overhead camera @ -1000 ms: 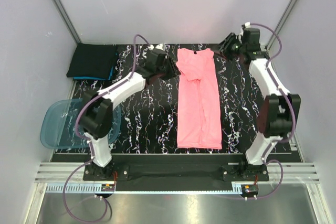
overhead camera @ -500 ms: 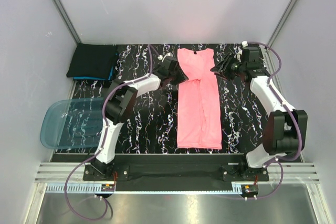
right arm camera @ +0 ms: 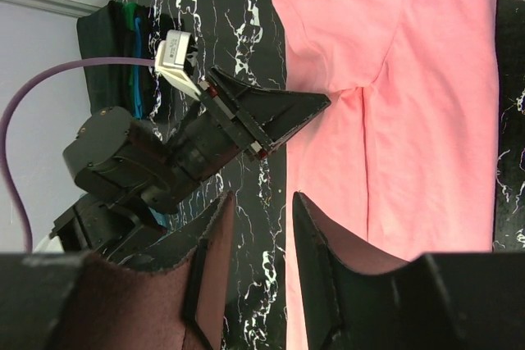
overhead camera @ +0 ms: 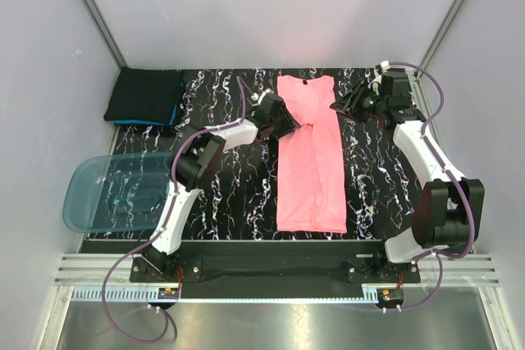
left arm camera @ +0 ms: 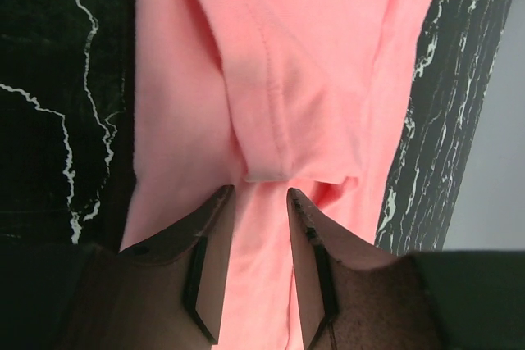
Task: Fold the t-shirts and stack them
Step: Fold the tshirt
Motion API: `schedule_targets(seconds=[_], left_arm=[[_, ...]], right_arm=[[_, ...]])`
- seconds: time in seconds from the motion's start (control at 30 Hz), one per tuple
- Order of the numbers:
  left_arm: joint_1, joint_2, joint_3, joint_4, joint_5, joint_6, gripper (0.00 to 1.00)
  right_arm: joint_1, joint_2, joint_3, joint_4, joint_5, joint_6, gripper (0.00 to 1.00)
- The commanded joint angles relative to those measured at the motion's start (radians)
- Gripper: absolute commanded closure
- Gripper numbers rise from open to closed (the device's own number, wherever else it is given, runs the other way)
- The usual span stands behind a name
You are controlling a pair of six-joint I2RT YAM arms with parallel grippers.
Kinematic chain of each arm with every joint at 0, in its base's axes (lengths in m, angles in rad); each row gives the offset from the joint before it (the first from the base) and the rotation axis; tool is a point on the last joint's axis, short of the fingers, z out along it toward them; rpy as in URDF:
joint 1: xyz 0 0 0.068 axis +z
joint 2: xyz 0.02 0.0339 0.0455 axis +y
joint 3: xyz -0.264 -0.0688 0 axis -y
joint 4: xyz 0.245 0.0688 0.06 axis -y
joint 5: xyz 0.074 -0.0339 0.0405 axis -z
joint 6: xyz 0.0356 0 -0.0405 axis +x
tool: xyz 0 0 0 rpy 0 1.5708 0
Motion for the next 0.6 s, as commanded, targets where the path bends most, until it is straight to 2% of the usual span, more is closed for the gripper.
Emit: schedule_targets(seconds=[0.0,0.23,0.57], left_arm=[[-0.002,0.002,0.051,0.051,-0.041,-0.022,0.61],[-0.002,-0.016,0.013,0.086,-0.066,-0.059,0.61],[0.0,0.004,0.043,0.059,-0.066,-0.1,0.62]], right_arm=[[-0.002,-0.047,0.001,0.039,-0.011,-0.018,0.58],[0.001,-0.049,0.001,0.044,-0.009,-0.021,0.58],[-0.001,-0.047,0.006,0.041,-0.012,-0.021,0.58]])
